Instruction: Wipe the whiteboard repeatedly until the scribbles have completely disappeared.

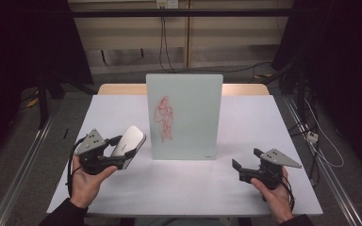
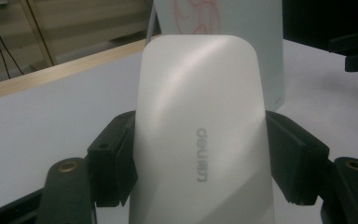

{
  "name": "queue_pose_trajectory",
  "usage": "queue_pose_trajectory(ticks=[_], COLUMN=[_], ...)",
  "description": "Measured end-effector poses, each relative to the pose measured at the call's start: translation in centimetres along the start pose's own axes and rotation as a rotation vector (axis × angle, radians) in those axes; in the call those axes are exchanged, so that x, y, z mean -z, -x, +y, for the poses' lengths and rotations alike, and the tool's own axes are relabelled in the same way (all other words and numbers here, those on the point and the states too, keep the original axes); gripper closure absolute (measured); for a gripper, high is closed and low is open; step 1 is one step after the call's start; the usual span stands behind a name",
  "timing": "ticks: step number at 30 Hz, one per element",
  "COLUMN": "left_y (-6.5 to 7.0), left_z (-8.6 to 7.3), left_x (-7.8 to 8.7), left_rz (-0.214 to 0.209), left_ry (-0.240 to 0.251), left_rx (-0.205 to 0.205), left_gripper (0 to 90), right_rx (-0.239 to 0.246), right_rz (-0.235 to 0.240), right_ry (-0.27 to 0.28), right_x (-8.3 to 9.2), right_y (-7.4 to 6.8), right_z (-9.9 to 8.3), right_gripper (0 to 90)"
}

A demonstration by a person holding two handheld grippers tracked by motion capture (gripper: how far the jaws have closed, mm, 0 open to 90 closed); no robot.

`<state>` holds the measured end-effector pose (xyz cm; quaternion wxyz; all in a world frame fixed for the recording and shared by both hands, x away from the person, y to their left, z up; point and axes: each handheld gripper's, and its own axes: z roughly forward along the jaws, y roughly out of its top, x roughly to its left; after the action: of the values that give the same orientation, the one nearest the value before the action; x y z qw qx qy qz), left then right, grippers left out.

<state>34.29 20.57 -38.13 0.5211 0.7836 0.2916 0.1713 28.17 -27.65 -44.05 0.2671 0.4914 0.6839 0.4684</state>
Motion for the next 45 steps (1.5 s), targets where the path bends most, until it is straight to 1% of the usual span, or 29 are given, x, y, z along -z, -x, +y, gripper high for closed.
queue_pose_trajectory(ticks=[3,8,10,13,15,17,19,22,23,24,25,26,28,29,34,35,36,39,40,41,42,45], left_y=[0.5,0.9,1.1,1.3,1.6,1.8,2.1,2.3,2.5,2.5,2.6,2.6,2.7,2.7,2.8,2.8,2.8,2.8,2.8,2.8,2.8,2.7], left_z=[0.1,0.6,0.9,1.2,1.4,1.7,2.1,2.8,3.0,3.3,3.4,3.6,3.8,3.9,4.5,4.6,4.7,5.0,5.1,5.2,5.3,5.7], left_x=[-0.2,-0.3,-0.3,-0.6,-0.8,-1.0,-1.1,-1.4,-1.6,-1.7,-1.8,-2.1,-2.4,-2.5,-3.2,-3.4,-3.5,-3.9,-4.0,-4.1,-4.3,-4.8], left_rz=[-0.011,-0.017,-0.011,-0.005,-0.009,-0.012,-0.007,0.001,0.007,0.008,0.008,0.008,0.011,0.012,0.039,0.044,0.058,0.071,0.081,0.086,0.088,0.097], left_ry=[-0.005,0.009,0.013,0.021,0.017,0.029,0.029,0.042,0.049,0.051,0.055,0.055,0.056,0.058,0.073,0.081,0.080,0.086,0.086,0.086,0.093,0.097], left_rx=[-0.025,-0.038,-0.049,-0.052,-0.065,-0.071,-0.086,-0.108,-0.122,-0.128,-0.128,-0.139,-0.146,-0.144,-0.162,-0.168,-0.179,-0.193,-0.206,-0.209,-0.204,-0.223], left_gripper=[31.2,31.2,31.2,31.2,31.2,31.2,31.2,31.2,31.2,31.2,31.2,31.2,31.2,31.2,31.2,31.2,31.2,31.2,31.2,31.2,31.2,31.2], right_rx=[-0.014,-0.006,-0.005,-0.004,0.004,0.008,0.013,0.010,0.008,0.015,0.012,0.009,0.009,0.007,0.013,0.009,0.010,0.014,0.009,0.009,0.009,0.013], right_rz=[0.009,0.005,0.006,0.006,0.009,0.008,0.005,0.012,0.013,0.013,0.014,0.014,0.013,0.014,0.014,0.013,0.015,0.013,0.014,0.015,0.014,0.016], right_ry=[-0.001,0.000,0.001,0.000,0.000,-0.001,-0.004,-0.013,-0.014,-0.019,-0.021,-0.019,-0.019,-0.018,-0.021,-0.019,-0.019,-0.019,-0.019,-0.019,-0.019,-0.018], right_x=[0.0,0.0,0.0,0.0,-0.1,0.0,0.0,0.0,-0.1,-0.1,-0.1,-0.1,-0.1,0.0,-0.1,-0.1,0.0,-0.1,-0.1,-0.1,0.0,-0.1], right_y=[0.0,0.0,0.0,-0.1,-0.2,-0.2,-0.2,-0.1,-0.1,-0.1,-0.1,-0.2,-0.1,-0.1,-0.1,-0.2,-0.2,-0.1,-0.1,-0.2,-0.2,-0.1], right_z=[0.0,0.0,0.0,0.0,0.0,0.0,0.0,0.0,0.0,0.0,0.0,0.0,0.0,0.0,0.0,0.0,0.0,0.0,0.0,0.0,0.0,0.0], right_gripper=[6.8,6.8,6.8,6.8,6.7,6.7,6.5,5.9,5.6,5.6,5.6,5.7,5.7,5.7,5.7,5.7,5.7,5.7,5.7,5.7,5.7,5.7])
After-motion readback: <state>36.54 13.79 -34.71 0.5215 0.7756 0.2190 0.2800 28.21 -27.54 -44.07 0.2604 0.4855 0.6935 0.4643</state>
